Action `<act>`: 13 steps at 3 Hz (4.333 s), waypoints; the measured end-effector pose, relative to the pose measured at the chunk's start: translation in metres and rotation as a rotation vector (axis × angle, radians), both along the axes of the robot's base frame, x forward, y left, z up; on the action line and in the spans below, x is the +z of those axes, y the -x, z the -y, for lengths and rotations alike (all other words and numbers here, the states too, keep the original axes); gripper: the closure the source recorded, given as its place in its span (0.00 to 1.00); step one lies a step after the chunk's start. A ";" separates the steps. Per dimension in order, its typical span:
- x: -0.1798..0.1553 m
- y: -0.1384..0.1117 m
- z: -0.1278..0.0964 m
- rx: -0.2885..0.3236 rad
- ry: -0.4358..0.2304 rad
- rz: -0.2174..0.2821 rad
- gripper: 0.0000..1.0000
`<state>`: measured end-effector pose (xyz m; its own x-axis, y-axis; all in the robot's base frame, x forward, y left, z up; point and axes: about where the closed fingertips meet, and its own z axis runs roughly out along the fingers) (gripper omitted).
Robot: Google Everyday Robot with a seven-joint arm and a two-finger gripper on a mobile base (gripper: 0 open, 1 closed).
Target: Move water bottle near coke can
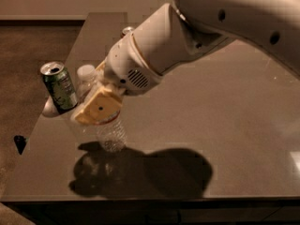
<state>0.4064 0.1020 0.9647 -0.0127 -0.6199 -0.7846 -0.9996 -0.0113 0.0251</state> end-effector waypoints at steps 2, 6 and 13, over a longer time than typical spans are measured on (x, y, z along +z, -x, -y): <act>0.043 -0.074 0.065 -0.198 0.023 0.055 1.00; 0.060 -0.196 0.136 -0.427 -0.062 0.039 1.00; -0.001 -0.263 0.110 -0.474 -0.184 0.036 0.61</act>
Offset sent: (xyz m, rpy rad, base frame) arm 0.1286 -0.1145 0.0679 -0.0240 -0.0841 -0.3350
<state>0.6693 -0.0081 0.9642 -0.2298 -0.4039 -0.8855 -0.8962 0.4426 0.0307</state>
